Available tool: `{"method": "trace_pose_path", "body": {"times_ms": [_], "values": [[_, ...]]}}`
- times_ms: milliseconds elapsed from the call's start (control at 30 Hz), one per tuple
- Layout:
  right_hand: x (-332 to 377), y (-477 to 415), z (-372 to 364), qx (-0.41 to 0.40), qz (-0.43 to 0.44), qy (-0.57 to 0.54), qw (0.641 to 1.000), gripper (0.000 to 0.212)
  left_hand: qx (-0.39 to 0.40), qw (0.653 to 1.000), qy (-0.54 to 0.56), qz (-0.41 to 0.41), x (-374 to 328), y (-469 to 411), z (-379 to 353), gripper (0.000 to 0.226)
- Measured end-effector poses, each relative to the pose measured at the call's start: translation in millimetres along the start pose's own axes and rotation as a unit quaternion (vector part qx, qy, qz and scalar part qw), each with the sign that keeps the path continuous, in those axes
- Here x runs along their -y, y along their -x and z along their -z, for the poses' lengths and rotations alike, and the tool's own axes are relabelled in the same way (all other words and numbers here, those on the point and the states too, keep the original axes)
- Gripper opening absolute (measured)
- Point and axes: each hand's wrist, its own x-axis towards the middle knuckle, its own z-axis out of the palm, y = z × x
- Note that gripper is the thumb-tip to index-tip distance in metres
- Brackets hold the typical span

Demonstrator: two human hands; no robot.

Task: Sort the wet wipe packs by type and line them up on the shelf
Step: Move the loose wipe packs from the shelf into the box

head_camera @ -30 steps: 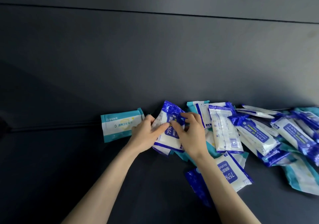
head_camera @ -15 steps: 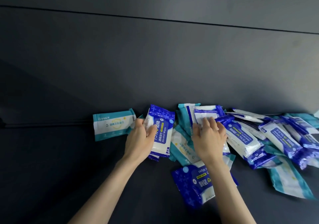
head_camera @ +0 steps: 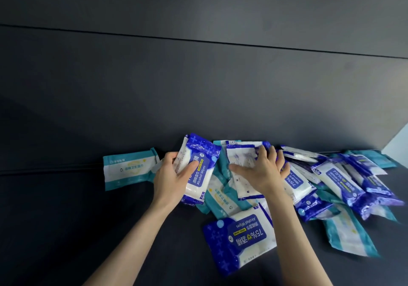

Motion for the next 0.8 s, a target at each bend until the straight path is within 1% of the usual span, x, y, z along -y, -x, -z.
{"method": "trace_pose_path", "body": {"times_ms": [67, 100, 167, 300, 367, 467, 533, 600, 633, 700, 800], "values": [[-8, 3, 3, -0.012, -0.011, -0.008, 1.000, 0.110, -0.002, 1.000, 0.028, 0.009, 0, -2, 1, 0.036], [-12, 6, 4, -0.017, -0.018, -0.016, 1.000, 0.106, -0.002, 0.999, 0.044, 0.015, 0, -2, 2, 0.035], [-21, 10, 6, -0.037, -0.038, -0.029, 0.998, 0.091, 0.002, 0.997, 0.075, 0.025, -2, -3, 3, 0.032], [-33, 15, 13, -0.115, -0.064, -0.027, 0.991, 0.050, 0.017, 0.993, 0.109, 0.031, -12, 4, -3, 0.030], [-38, 18, 17, -0.114, -0.074, -0.010, 0.991, 0.042, 0.036, 0.990, 0.126, 0.044, -17, 8, -11, 0.031], [-45, 21, 22, -0.075, -0.097, 0.009, 0.992, 0.049, 0.081, 0.988, 0.119, 0.061, -21, 14, -29, 0.030], [-49, 19, 23, -0.054, -0.109, 0.050, 0.991, 0.062, 0.106, 0.988, 0.094, 0.067, -19, 17, -38, 0.028], [-52, 16, 24, -0.042, -0.117, 0.071, 0.990, 0.076, 0.105, 0.988, 0.084, 0.076, -14, 19, -44, 0.029], [-55, 15, 23, -0.045, -0.119, 0.062, 0.990, 0.080, 0.098, 0.988, 0.084, 0.081, -13, 19, -45, 0.030], [-58, 16, 24, -0.069, -0.110, 0.020, 0.991, 0.080, 0.089, 0.989, 0.084, 0.088, -13, 20, -46, 0.029], [-63, 20, 31, -0.132, -0.061, -0.066, 0.987, 0.076, 0.087, 0.989, 0.085, 0.084, -13, 23, -47, 0.024]]}}
